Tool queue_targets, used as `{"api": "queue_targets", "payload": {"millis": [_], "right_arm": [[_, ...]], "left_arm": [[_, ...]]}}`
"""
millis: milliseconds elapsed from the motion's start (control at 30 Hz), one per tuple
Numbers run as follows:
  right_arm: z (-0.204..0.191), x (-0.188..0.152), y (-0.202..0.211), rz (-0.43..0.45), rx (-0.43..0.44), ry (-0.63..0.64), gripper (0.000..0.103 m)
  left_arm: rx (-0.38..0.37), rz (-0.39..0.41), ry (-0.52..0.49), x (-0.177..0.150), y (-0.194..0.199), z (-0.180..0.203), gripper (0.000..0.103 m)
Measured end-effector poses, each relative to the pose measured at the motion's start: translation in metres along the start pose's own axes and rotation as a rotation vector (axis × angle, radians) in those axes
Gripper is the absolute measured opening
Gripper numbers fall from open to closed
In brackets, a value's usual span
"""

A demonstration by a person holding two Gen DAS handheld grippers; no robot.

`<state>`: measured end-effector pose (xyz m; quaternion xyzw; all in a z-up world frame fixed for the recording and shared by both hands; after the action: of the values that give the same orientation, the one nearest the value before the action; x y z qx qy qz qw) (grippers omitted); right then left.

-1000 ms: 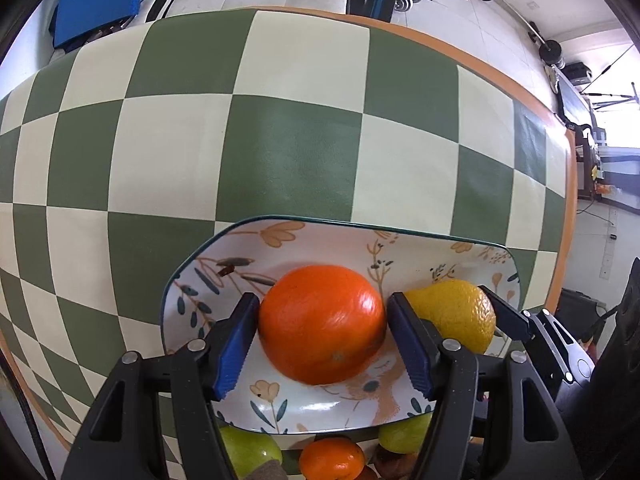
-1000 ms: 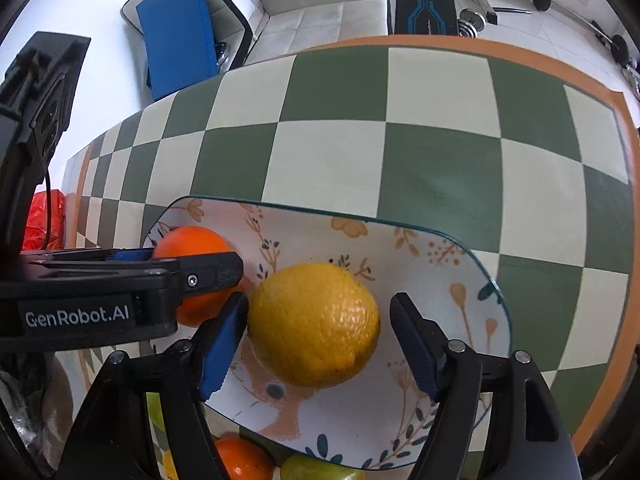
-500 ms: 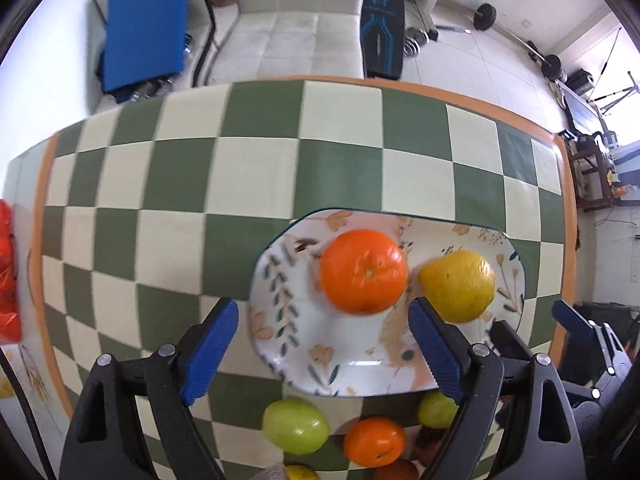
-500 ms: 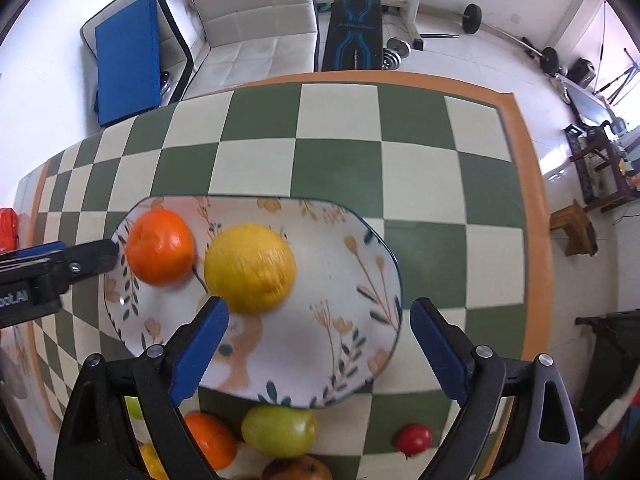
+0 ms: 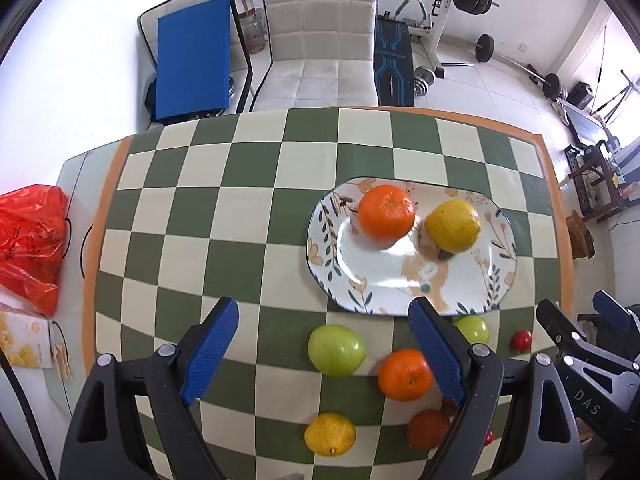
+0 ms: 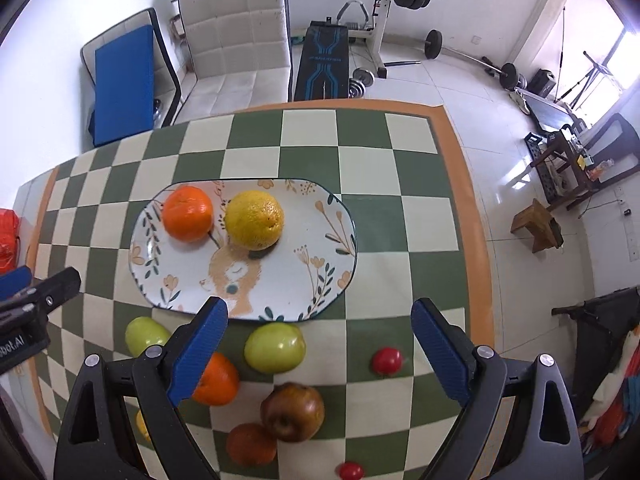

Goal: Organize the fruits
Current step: 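Lift both tools back from the plate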

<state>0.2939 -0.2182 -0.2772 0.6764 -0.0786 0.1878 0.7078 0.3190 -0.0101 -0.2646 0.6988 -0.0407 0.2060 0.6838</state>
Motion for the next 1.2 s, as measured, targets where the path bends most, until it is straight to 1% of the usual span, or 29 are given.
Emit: {"api": "queue_targets", "payload": {"millis": [233, 300, 367, 533, 767, 900, 1000, 1100, 1167, 1200], "right_arm": [[-0.007, -0.031, 0.063, 0.069, 0.016, -0.026, 0.095], [-0.010, -0.044, 0.081, 0.090, 0.007, -0.028, 0.095], [-0.013, -0.057, 0.097, 0.104, 0.017, -0.035, 0.095], [-0.018, -0.085, 0.129, 0.135, 0.030, -0.050, 0.095], [-0.026, -0.109, 0.161, 0.157, 0.038, -0.053, 0.095], [-0.031, -0.112, 0.168, 0.169, 0.052, -0.059, 0.095], [-0.034, -0.112, 0.161, 0.158, 0.068, -0.074, 0.095], [-0.036, -0.115, 0.137, 0.112, 0.108, -0.093, 0.095], [-0.037, -0.117, 0.112, 0.064, 0.129, -0.096, 0.095], [-0.040, -0.119, 0.093, 0.026, 0.136, -0.087, 0.095]], "left_arm": [[-0.019, 0.051, -0.030, -0.035, 0.048, -0.005, 0.087], [-0.019, 0.078, -0.027, -0.045, 0.062, -0.009, 0.087], [-0.026, 0.100, -0.029, -0.054, 0.076, -0.012, 0.087], [-0.058, 0.132, -0.056, -0.076, 0.108, -0.015, 0.087], [-0.089, 0.142, -0.084, -0.100, 0.132, -0.017, 0.087], [-0.098, 0.143, -0.068, -0.104, 0.135, -0.021, 0.087], [-0.086, 0.131, -0.048, -0.102, 0.126, -0.025, 0.087], [-0.043, 0.102, -0.036, -0.099, 0.107, -0.032, 0.087], [0.000, 0.074, -0.025, -0.096, 0.086, -0.038, 0.097], [0.014, 0.061, -0.022, -0.096, 0.077, -0.041, 0.099]]}}
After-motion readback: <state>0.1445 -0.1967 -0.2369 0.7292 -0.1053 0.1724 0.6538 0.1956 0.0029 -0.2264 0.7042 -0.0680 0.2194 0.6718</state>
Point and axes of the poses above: each gripper's, at about its wrist camera, not at the fingertips, and y roughly against the way its jaws point, z to its right, x to its top, the point moved 5 cm from there along -y, roughly the way its jaws point, and after that the axes turned 15 degrees about y, right-handed, at the moved point
